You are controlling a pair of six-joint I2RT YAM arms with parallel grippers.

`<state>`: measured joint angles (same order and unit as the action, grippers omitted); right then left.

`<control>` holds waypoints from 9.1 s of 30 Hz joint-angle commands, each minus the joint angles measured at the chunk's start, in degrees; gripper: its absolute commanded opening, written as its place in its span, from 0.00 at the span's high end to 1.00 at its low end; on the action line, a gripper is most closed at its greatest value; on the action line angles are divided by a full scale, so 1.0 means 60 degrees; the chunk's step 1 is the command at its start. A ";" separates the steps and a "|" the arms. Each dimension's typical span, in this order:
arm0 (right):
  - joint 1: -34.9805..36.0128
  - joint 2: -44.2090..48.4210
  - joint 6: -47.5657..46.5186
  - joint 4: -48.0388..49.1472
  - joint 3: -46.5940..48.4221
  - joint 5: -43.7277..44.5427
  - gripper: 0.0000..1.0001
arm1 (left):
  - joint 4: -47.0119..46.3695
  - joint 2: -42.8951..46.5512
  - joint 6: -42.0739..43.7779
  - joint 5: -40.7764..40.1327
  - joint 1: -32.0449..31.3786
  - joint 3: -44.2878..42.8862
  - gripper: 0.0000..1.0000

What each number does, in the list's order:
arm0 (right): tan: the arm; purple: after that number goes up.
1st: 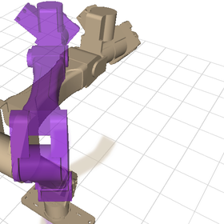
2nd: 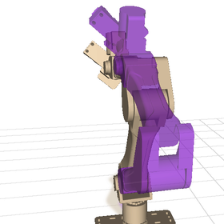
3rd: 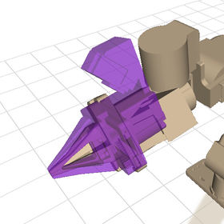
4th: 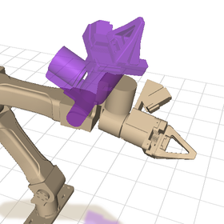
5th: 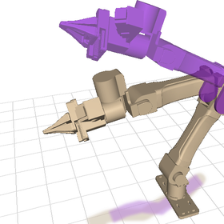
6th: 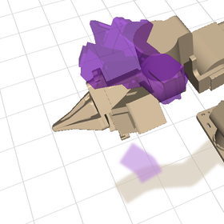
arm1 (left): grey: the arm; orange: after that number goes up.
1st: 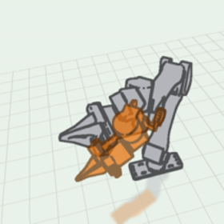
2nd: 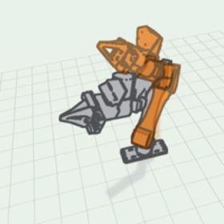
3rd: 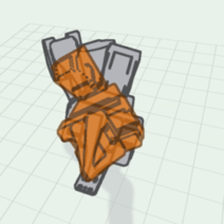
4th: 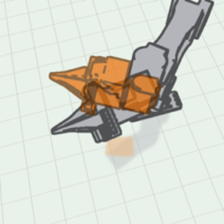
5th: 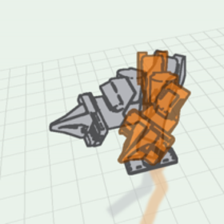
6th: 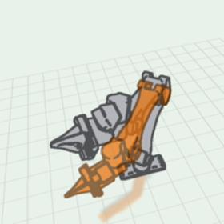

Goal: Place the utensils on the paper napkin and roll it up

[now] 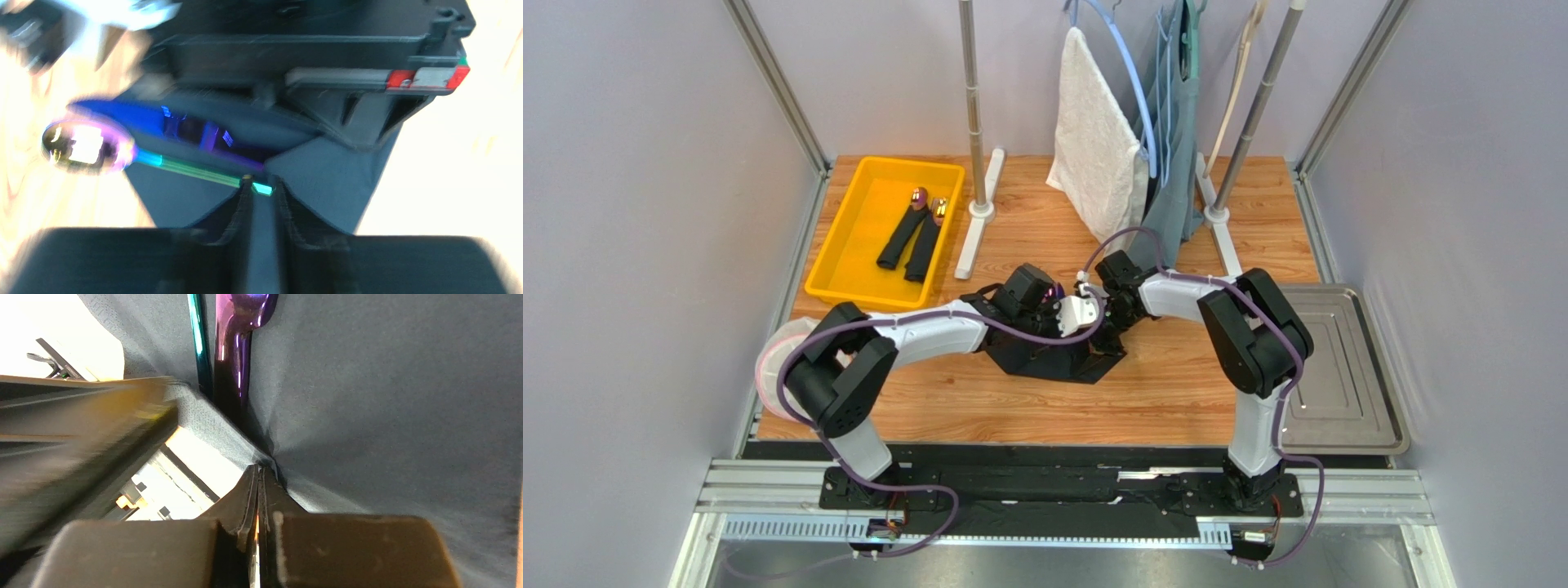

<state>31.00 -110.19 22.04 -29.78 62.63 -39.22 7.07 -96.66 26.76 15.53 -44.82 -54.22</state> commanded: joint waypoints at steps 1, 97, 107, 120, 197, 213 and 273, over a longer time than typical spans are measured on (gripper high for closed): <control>0.0047 -0.0107 -0.0392 -0.0134 0.0255 0.0691 1.00 | 0.1397 0.1546 -0.2329 0.0340 0.0335 -0.0704 0.59; -0.0656 0.0843 -0.1185 -0.0547 -0.0610 -0.1724 1.00 | -0.0006 -0.1013 -0.9324 0.5219 0.3309 0.1272 0.37; 0.0033 0.0263 -0.0071 0.0481 0.0488 -0.1229 1.00 | -0.0489 -0.0706 -0.9441 0.5336 0.3309 0.1477 0.41; 0.0018 -0.0721 -0.0070 0.0598 0.0445 -0.0260 1.00 | -0.1003 -0.0545 -0.9529 0.5542 0.3309 0.1595 0.48; -0.0612 -0.0078 -0.1185 -0.1937 0.1484 0.0781 0.42 | -0.4269 -0.2361 -1.1448 0.4897 0.2767 0.1214 0.92; -0.0744 0.0362 -0.0759 -0.1906 0.1705 0.0736 0.93 | -0.4298 -0.2361 -1.1433 0.4912 0.2767 0.1243 0.92; -0.0187 -0.0663 0.2390 0.0979 0.1691 -0.2150 1.00 | -0.4298 -0.2186 -1.1580 0.4794 0.2767 0.1155 0.94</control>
<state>29.17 -112.62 33.43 -27.05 72.12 -51.16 -18.28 -110.08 -43.38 47.20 -28.10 -46.57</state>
